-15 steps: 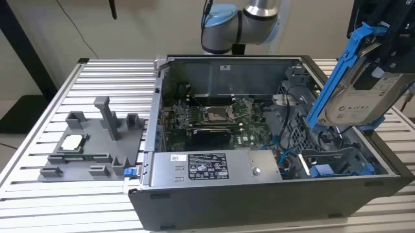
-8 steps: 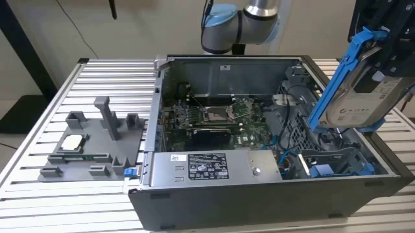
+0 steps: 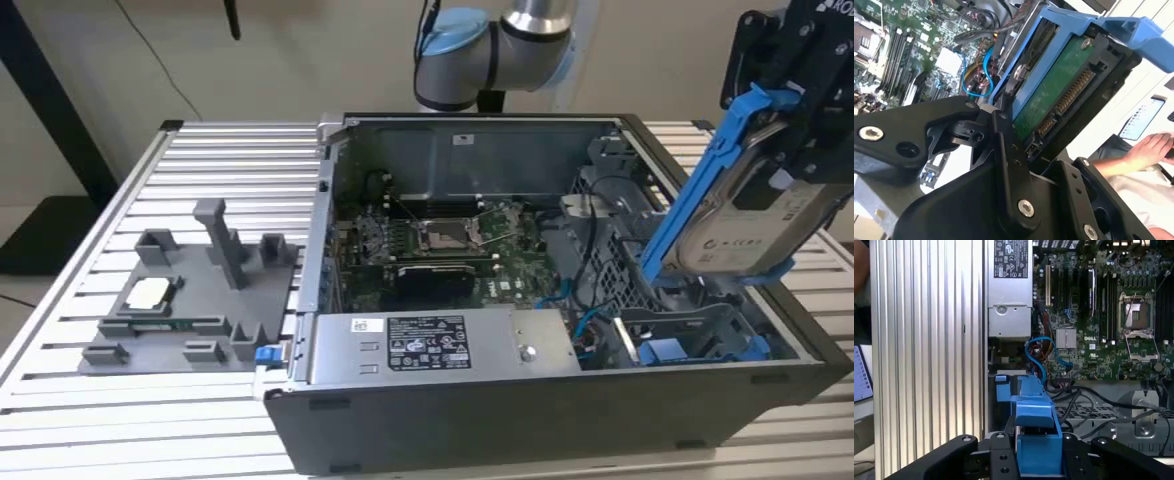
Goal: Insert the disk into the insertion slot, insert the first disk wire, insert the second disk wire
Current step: 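Insert the disk into the insertion slot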
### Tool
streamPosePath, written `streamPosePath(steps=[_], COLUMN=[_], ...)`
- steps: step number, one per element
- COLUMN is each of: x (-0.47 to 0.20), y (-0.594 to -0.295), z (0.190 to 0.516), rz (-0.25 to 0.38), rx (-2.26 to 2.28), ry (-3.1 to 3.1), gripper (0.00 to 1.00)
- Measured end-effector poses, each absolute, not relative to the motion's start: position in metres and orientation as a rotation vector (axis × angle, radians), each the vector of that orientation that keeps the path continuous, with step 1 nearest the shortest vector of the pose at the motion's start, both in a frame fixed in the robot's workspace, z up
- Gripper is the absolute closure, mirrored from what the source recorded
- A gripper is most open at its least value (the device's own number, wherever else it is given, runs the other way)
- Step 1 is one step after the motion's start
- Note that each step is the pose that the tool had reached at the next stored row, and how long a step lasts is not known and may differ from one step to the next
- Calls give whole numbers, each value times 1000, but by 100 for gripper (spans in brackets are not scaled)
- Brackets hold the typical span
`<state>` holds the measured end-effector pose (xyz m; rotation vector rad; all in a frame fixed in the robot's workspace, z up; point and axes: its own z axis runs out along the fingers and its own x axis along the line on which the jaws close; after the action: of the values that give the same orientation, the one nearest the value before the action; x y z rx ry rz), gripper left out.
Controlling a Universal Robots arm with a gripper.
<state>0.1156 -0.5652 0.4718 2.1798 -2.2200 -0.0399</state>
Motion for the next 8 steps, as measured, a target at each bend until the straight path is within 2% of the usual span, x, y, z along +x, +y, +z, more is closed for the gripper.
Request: streamPosePath(steps=[8], x=[117], y=[-566], z=[455], rz=[-40], rx=[2179], ry=[-2221], gripper=[67])
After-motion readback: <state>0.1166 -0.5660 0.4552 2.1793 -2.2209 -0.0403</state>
